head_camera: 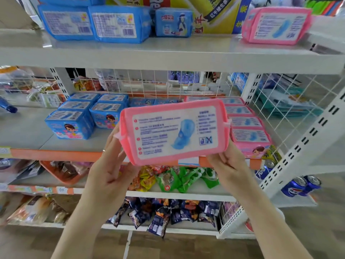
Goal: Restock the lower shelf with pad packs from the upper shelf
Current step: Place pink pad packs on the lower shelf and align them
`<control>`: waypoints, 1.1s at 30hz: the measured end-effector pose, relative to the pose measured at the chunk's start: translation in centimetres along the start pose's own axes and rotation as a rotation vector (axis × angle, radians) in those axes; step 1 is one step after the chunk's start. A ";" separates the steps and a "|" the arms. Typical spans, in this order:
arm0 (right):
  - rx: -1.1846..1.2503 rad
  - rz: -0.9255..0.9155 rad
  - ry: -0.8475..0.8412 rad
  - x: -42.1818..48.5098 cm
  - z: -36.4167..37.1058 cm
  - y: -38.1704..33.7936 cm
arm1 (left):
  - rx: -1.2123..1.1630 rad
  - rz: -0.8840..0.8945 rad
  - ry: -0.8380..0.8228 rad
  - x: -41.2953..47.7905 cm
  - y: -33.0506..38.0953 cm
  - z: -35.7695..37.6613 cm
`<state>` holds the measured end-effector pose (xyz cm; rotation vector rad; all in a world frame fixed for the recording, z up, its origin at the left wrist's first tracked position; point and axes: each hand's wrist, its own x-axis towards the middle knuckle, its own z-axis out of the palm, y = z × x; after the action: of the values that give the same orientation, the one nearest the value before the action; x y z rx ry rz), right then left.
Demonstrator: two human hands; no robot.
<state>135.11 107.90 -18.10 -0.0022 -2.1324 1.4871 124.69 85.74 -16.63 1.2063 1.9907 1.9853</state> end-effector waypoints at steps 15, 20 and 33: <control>0.036 -0.024 0.067 0.7 1.5 -0.1 | 0.069 -0.007 0.073 1.2 -1.5 -0.4; 0.008 -0.046 0.133 1.4 3.5 -0.1 | 0.000 -0.017 0.072 1.7 -2.1 -2.2; -0.145 0.057 0.283 3.7 9.1 -3.0 | 0.070 -0.111 0.037 4.5 -3.2 -7.9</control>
<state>128.96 99.87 -16.26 -0.3100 -2.0160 1.2753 115.64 82.36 -16.17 1.0542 2.1121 1.9135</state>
